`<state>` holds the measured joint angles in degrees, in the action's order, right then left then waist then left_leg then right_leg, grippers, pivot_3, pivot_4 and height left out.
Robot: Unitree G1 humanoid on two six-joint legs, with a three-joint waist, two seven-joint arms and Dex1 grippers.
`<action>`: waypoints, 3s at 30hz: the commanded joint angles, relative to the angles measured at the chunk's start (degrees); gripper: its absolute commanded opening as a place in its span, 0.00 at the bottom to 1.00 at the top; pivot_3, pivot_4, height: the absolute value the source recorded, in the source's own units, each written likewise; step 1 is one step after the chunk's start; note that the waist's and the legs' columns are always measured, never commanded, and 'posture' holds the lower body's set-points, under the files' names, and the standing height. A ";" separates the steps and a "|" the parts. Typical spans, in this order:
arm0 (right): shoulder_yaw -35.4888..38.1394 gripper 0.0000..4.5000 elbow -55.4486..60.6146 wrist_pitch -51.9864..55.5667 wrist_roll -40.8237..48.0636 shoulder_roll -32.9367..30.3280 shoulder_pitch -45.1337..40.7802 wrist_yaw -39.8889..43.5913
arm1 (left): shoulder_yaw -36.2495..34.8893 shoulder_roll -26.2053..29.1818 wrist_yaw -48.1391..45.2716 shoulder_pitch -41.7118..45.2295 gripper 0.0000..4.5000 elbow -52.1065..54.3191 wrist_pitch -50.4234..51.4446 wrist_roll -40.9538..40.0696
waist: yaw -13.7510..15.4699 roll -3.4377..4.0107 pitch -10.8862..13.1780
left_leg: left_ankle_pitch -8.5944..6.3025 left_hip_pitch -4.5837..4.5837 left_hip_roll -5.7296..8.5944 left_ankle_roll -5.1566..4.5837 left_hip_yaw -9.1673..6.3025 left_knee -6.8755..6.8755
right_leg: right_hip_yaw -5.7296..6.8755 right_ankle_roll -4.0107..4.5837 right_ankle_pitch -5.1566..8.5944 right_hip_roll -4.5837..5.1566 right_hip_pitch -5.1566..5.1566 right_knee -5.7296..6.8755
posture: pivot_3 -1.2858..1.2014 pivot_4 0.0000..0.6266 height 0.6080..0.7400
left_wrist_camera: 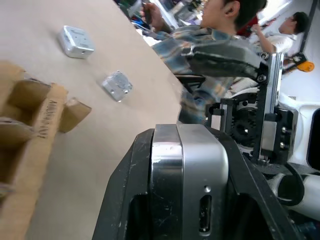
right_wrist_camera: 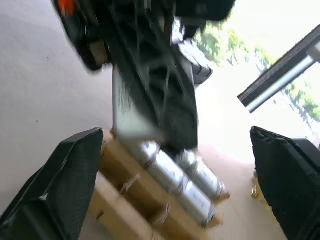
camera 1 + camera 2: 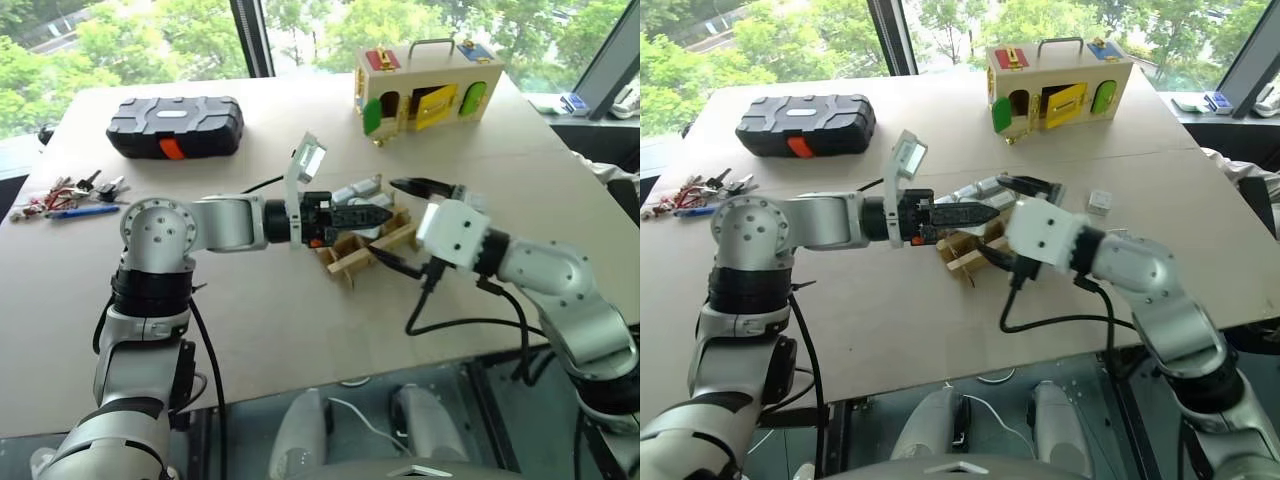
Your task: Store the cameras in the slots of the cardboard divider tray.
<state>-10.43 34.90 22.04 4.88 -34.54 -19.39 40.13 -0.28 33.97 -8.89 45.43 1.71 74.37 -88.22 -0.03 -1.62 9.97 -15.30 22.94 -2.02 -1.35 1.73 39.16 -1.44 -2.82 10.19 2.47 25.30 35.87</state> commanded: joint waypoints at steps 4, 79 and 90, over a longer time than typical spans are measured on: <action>18.33 1.00 2.92 -1.90 13.29 -6.64 13.32 8.98 | 6.64 3.65 -13.80 2.79 0.18 4.26 -8.24 22.02 | 0.72 0.00 0.00 | 0.00 0.01 0.06 0.00 0.08 0.00 | -0.11 0.01 0.01 0.01 -0.01 -0.06 | 0.52 0.24 1.00; 24.52 1.00 -2.01 11.80 14.73 -6.80 22.88 -6.65 | -21.07 -0.01 -51.65 -14.71 0.89 4.93 -26.98 48.06 | -0.35 0.00 0.00 | 0.01 0.00 -0.09 0.00 -0.21 0.17 | -0.43 0.07 -0.03 -0.46 -0.13 0.04 | 0.52 0.24 1.00; 22.77 1.00 -18.01 24.15 12.99 4.43 8.59 -20.59 | -21.16 7.11 -63.47 -31.43 0.99 13.02 -38.38 44.94 | -0.35 0.05 -0.03 | 0.05 -0.13 -0.10 0.03 -0.20 0.19 | -0.54 -0.02 0.02 -0.52 -0.15 0.08 | 0.52 0.24 1.00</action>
<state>11.43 17.34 46.33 18.17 -30.21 -9.38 20.49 -20.82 40.37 -71.52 14.19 12.13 37.58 -41.86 -0.38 -1.57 9.94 -15.25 22.82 -2.12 -1.33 1.55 39.34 -1.99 -2.84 10.21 1.95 25.15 35.93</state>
